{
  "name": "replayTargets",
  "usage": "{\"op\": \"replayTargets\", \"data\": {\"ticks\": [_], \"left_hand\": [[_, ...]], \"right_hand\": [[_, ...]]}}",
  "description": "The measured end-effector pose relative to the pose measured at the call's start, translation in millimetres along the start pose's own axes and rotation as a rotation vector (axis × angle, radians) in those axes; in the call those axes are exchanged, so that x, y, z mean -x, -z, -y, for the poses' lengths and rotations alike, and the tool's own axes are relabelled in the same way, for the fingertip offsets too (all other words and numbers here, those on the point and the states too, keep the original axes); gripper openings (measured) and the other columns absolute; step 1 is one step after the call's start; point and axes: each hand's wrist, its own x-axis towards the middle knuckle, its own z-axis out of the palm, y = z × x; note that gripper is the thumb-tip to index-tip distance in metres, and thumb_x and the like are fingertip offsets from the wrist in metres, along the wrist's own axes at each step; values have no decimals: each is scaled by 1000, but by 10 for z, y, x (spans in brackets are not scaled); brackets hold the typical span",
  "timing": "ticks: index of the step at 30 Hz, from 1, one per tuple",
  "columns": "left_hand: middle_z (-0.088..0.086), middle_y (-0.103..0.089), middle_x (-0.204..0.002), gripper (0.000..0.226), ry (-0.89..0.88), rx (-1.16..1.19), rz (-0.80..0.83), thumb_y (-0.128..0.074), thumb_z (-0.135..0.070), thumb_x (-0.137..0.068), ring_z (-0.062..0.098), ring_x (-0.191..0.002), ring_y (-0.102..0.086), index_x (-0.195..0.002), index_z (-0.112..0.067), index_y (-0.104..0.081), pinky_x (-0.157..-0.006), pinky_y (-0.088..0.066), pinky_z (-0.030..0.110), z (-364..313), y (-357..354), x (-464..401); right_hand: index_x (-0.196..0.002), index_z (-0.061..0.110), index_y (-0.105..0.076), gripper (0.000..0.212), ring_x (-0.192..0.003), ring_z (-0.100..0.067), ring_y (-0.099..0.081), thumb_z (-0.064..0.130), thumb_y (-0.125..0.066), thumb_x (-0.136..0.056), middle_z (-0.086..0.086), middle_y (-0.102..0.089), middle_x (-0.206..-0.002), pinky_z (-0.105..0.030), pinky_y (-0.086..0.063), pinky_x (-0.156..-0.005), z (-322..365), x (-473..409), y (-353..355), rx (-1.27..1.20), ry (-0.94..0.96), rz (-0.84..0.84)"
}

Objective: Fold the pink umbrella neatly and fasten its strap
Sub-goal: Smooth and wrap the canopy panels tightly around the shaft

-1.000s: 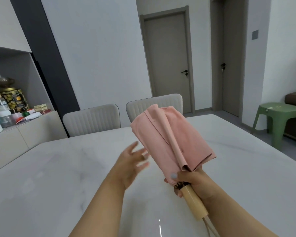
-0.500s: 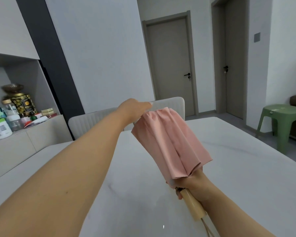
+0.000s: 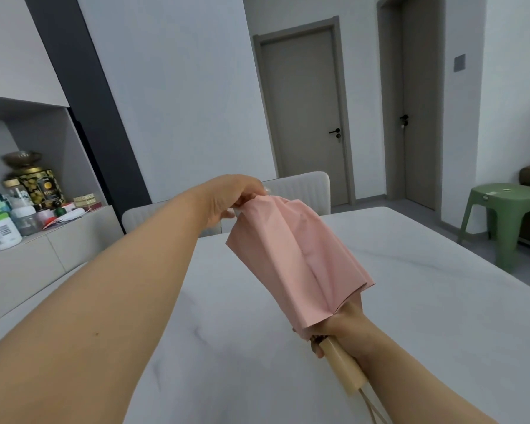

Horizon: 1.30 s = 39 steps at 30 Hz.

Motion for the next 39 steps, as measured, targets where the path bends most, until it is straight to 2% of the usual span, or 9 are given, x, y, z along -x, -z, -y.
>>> {"op": "replayTargets", "data": {"ticks": [4,9,12,15,19,25,29,33,39], "left_hand": [[-3,-52,-65,13,5,44,25,-63,-27,-64,18,-71,-45,-55,-23,-56,-76,-38,34,-25,24,21],[0,-50,-63,27,-25,139,62,-54,-9,-83,17,-64,-43,-57,-17,-52,-67,-35,31,-8,61,2],[1,-53,-62,2,-41,253,95,-58,-12,-73,16,-60,-44,-72,-13,-56,-61,-34,30,-44,45,24],[5,-57,-68,17,-40,333,67,-59,-17,-64,20,-65,-48,-81,-12,-58,-65,-36,30,-28,62,-7],[2,-57,-83,16,112,-211,-89,-67,-32,-74,23,-79,-51,-77,-19,-59,-80,-42,36,-51,31,-34],[0,-58,-82,10,261,-356,-113,-58,-29,-83,20,-73,-59,-80,-20,-58,-93,-41,42,-59,62,-11],[1,-58,-83,7,220,-236,-90,-61,-18,-82,19,-79,-55,-74,-17,-60,-94,-39,43,-31,80,-15],[0,-59,-70,15,134,-152,-86,-62,-12,-78,18,-73,-52,-64,-16,-60,-84,-37,37,-56,26,-46],[-3,-57,-69,22,73,47,-1,-64,-18,-80,13,-65,-48,-59,-23,-57,-66,-38,27,-27,27,-48]], "right_hand": [[-73,8,-65,24,-63,-32,-48,-10,-63,-57,-21,-57,-71,-34,-46,-51,-20,-13,13,-18,3,-1],[-77,6,-63,28,-65,-32,-48,-8,-64,-53,-20,-55,-71,-33,-44,-50,-42,-38,30,-62,12,-6],[-77,7,-62,29,-67,-32,-47,-8,-65,-52,-19,-54,-71,-33,-43,-50,-31,-39,30,-54,16,-6],[-74,11,-63,27,-66,-31,-45,-8,-64,-55,-19,-53,-71,-32,-42,-49,1,-38,44,-59,41,18],[-105,7,-56,52,-59,-28,-47,-5,-67,-56,-19,-51,-86,-34,-46,-50,-34,-60,75,12,51,16],[-111,7,-54,55,-60,-29,-50,-4,-66,-59,-28,-54,-93,-35,-48,-51,-52,-42,33,75,-6,61],[-96,-2,-60,35,-64,-27,-45,-5,-64,-61,-16,-53,-76,-36,-47,-54,-17,-15,20,98,14,90],[-87,6,-61,32,-61,-25,-46,-8,-64,-59,-10,-54,-70,-35,-48,-52,-30,6,-21,137,-12,51],[-69,5,-59,14,-55,-23,-43,-3,-59,-57,-15,-50,-68,-31,-45,-49,18,10,-22,127,-43,63]]}}
